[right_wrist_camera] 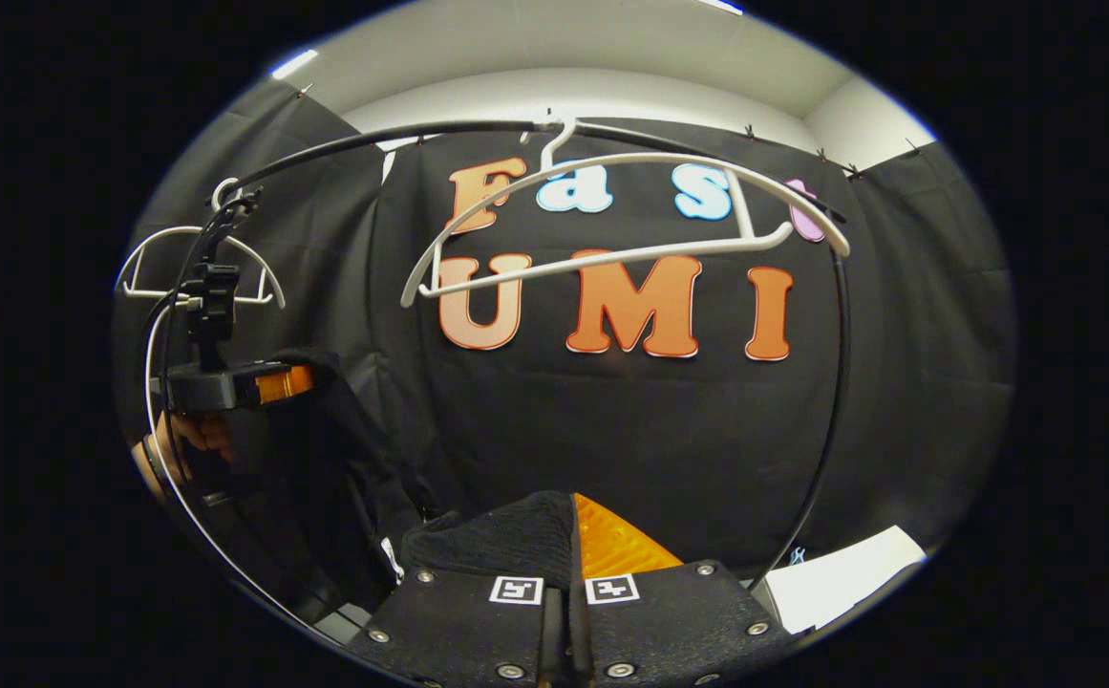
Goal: Grasp the clothes on the hanger with both hands and then place them into the laundry hamper below.
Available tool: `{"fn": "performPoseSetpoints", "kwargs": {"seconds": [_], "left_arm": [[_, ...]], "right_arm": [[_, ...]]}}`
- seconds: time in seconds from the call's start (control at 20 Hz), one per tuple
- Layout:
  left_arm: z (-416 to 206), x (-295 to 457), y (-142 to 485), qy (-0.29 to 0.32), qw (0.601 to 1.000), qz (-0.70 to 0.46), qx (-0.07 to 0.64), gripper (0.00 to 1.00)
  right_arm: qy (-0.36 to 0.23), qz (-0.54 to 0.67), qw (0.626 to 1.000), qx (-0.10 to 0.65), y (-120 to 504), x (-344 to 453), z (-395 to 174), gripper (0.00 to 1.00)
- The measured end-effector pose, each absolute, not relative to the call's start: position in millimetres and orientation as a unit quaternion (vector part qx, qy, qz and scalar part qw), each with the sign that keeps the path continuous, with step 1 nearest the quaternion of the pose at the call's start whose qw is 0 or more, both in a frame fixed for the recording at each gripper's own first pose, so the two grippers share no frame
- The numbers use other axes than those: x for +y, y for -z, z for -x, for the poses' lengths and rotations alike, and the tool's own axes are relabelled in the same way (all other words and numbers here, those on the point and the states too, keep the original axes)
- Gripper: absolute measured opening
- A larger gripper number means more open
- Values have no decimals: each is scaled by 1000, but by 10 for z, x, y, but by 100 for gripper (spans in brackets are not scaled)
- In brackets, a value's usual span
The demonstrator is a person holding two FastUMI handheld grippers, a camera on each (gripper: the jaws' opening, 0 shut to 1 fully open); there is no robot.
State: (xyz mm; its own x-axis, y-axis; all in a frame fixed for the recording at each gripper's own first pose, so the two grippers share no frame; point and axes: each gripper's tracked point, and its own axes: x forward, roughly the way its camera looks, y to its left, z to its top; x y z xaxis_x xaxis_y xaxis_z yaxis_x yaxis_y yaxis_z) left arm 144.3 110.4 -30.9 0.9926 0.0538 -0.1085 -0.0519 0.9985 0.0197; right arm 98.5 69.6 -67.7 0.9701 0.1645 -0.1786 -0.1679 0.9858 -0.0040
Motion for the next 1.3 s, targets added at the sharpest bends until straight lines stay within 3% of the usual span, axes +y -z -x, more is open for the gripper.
{"fn": "performPoseSetpoints", "kwargs": {"seconds": [0.25,0.8,1.05,1.15,1.3], "left_arm": [[-1117,912,1279,-11,986,-18,165,14],[-562,514,3339,44,928,-36,367,13],[-66,520,4044,44,882,-19,469,14],[92,624,4216,37,864,-35,501,21],[336,797,4489,12,833,-40,551,27]], "right_arm": [[-103,14,979,178,1455,971,-1116,2],[-94,21,934,345,3487,1252,-837,6],[-99,10,913,395,4022,1340,-654,10],[-97,20,911,400,4024,1311,-622,11],[-99,30,908,406,4072,1282,-550,22]]}}
